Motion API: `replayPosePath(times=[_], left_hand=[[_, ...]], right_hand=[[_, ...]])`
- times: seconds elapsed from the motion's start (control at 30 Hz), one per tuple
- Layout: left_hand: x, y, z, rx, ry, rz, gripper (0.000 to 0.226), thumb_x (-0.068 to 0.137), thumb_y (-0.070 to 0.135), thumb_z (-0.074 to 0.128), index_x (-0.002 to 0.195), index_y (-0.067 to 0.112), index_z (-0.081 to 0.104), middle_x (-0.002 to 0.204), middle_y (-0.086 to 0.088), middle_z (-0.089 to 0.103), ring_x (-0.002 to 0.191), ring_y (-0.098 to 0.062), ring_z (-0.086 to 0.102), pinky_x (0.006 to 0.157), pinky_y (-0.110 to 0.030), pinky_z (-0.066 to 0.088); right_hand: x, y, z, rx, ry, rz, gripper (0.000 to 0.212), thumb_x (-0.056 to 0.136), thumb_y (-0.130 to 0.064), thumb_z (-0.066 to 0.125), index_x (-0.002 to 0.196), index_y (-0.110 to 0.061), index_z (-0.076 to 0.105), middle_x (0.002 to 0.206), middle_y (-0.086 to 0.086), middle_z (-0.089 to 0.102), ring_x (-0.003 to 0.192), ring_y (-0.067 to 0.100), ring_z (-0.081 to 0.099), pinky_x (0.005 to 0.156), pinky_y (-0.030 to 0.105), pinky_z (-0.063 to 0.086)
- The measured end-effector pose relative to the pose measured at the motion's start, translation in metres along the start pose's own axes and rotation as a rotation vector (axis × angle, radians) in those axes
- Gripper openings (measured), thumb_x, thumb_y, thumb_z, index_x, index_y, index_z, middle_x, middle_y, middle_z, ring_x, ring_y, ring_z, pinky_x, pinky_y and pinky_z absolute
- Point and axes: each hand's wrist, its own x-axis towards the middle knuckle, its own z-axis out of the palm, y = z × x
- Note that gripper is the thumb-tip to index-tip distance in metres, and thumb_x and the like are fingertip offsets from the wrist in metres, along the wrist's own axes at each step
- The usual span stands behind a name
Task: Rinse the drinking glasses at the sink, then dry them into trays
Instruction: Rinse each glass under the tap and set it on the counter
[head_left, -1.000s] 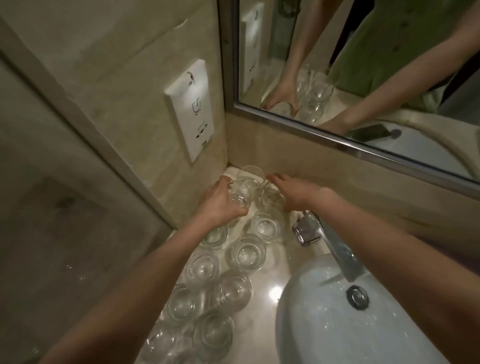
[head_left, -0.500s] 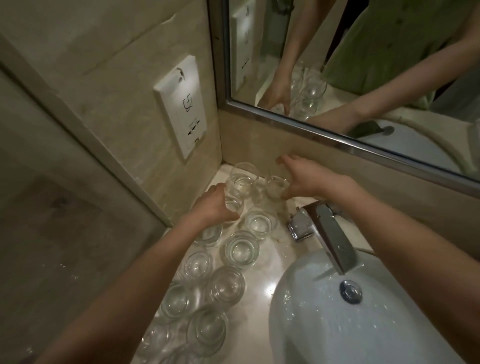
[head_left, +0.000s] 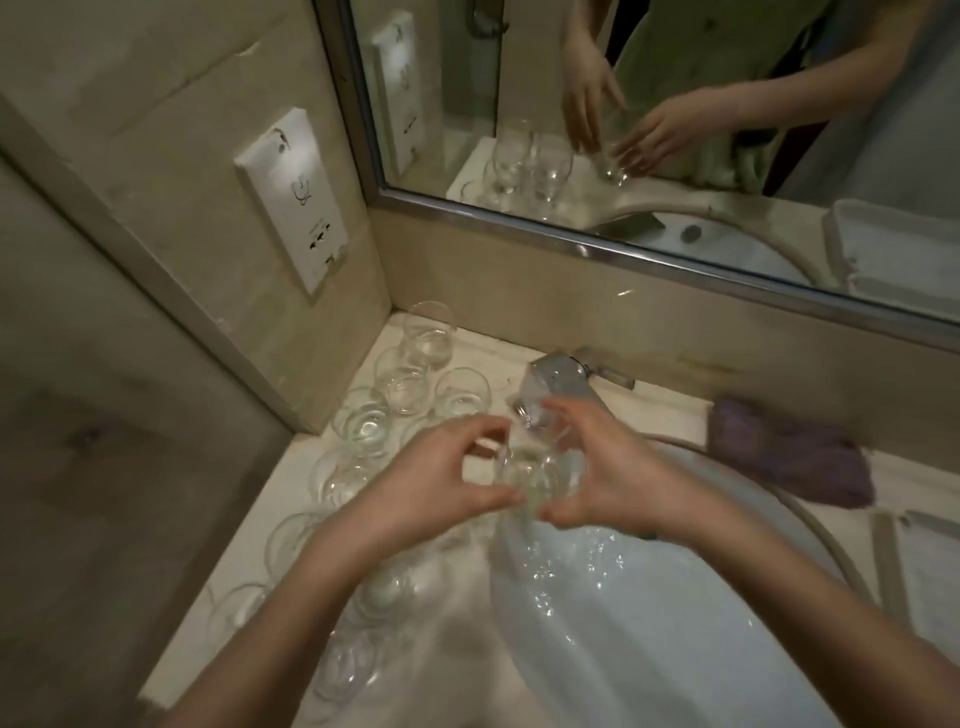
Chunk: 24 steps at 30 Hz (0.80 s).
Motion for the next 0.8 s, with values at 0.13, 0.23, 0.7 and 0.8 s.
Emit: replayPosePath(times=[0.13,0.23,0.7,0.8], left_hand=[[-0.007,-0.021,0.053,-0.026,-0.115,-0.066,0.063,0.069,0.025,0.085,0.124,0.031,0.055,0.117,0.012,0.061,0.101,-0.002,0.061,0.092,-0.027,0.05],[0.001,-0.032,0.091,-0.056,-0.185,-0.119,0.06,0.072,0.022,0.082,0.123,0.032,0.052,0.114,0.014,0.06,0.102,-0.004,0.06,0.09,-0.021,0.049],[0.081,-0.082,0.158,-0.29,-0.156,-0.317,0.057,0.075,0.003,0.079,0.119,0.025,0.052,0.115,0.002,0.059,0.113,-0.019,0.059,0.091,-0.02,0.049],[0.075,-0.084,0.157,-0.407,-0.122,-0.368,0.059,0.082,0.001,0.071,0.133,0.018,0.047,0.121,0.0,0.057,0.109,-0.009,0.056,0.076,-0.008,0.047]], right_hand=[[-0.038,0.04,0.037,0.088,-0.029,0.091,0.076,0.065,-0.026,0.086,0.124,-0.024,0.04,0.112,-0.015,0.04,0.098,-0.003,0.048,0.077,0.0,0.036],[-0.044,0.08,0.055,0.187,-0.089,0.228,0.085,0.064,-0.022,0.088,0.132,-0.023,0.038,0.122,-0.007,0.043,0.102,0.001,0.049,0.075,0.005,0.042],[0.018,0.172,0.064,0.232,-0.155,0.353,0.086,0.067,-0.017,0.086,0.135,-0.012,0.033,0.119,-0.001,0.046,0.094,0.014,0.052,0.073,0.021,0.041],[0.027,0.173,0.064,0.219,-0.127,0.327,0.081,0.066,-0.02,0.086,0.132,-0.014,0.04,0.116,-0.003,0.05,0.093,0.013,0.053,0.068,0.018,0.04]])
